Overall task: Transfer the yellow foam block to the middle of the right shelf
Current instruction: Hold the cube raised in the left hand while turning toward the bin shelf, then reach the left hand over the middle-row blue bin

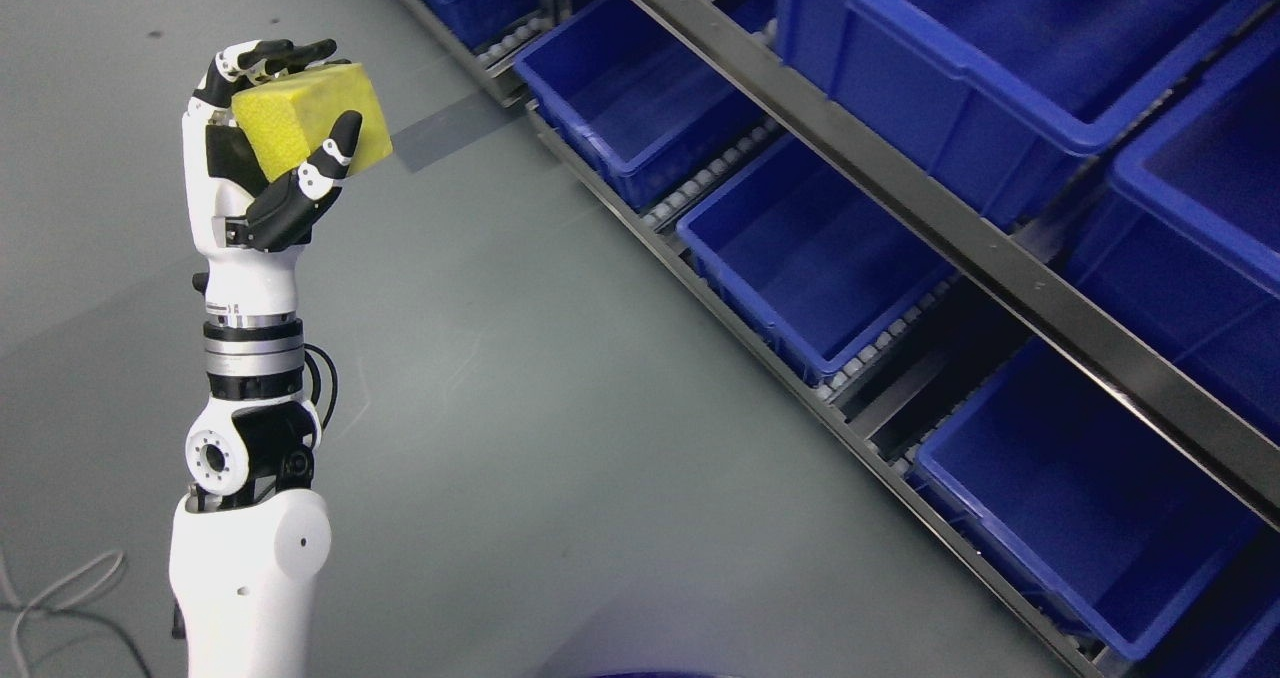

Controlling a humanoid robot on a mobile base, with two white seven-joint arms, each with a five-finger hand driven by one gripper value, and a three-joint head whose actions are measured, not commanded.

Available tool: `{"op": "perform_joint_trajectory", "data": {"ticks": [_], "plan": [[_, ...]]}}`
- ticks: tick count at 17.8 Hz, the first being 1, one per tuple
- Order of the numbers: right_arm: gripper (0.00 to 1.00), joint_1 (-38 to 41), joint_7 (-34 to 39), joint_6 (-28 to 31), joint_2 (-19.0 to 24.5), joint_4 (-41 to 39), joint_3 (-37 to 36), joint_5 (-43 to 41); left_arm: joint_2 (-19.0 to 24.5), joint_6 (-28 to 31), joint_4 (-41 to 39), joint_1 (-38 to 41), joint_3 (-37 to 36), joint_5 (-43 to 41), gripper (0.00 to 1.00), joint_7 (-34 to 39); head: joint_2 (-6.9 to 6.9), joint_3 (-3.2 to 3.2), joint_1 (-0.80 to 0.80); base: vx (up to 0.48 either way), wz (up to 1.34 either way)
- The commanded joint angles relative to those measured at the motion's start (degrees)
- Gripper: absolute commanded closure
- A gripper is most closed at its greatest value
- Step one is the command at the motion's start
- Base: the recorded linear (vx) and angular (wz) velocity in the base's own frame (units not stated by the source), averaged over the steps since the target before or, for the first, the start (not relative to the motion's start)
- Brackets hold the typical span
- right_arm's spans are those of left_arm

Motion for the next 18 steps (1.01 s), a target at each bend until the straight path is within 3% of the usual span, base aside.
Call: {"op": "perform_joint_trajectory", "data": {"ticks": [1, 5, 6, 9, 12, 15, 18], "plan": [[0.0, 1.32, 0.02, -0.04, -1.0, -1.0, -0.7, 0.18, 3.68, -0.13, -3.67, 1.14, -0.33, -0.02, 0.82, -0.8, 0.0, 0.0, 0.0, 0.308, -0.86], [0.0, 1.4, 0.02, -0.04, -1.0, -1.0, -0.7, 0.18, 9.82, 0.74, -3.67, -6.22, -0.33, -0.11, 0.82, -0.8, 0.0, 0.0, 0.0, 0.264, -0.8], [0.0, 1.32, 0.02, -0.04, -1.0, -1.0, -0.7, 0.18, 12.1, 3.36, -3.67, -9.81, -0.33, -0.11, 0.82, -0.8, 0.0, 0.0, 0.0, 0.196, -0.61], [0.0, 1.4, 0.02, -0.04, -1.0, -1.0, -0.7, 0.18, 19.3, 14.67, -3.58, -22.37, -1.98, -0.02, 0.83, -1.41, 0.0, 0.0, 0.0, 0.184, -0.57], [0.0, 1.4, 0.02, -0.04, -1.0, -1.0, -0.7, 0.18, 25.2, 29.71, -2.8, -35.12, -12.33, -1.77, 0.82, -5.88, 0.0, 0.0, 0.0, 0.124, -0.48], [0.0, 1.4, 0.02, -0.04, -1.0, -1.0, -0.7, 0.18, 24.52, 32.65, 0.71, -38.15, -23.51, -14.22, 0.81, -11.68, 0.01, 0.0, 0.0, 0.096, -0.35], [0.0, 1.4, 0.02, -0.04, -1.0, -1.0, -0.7, 0.18, 21.89, 32.48, 2.04, -34.74, -25.12, -22.24, 0.8, -15.55, 0.01, 0.0, 0.0, 0.075, -0.3]]}}
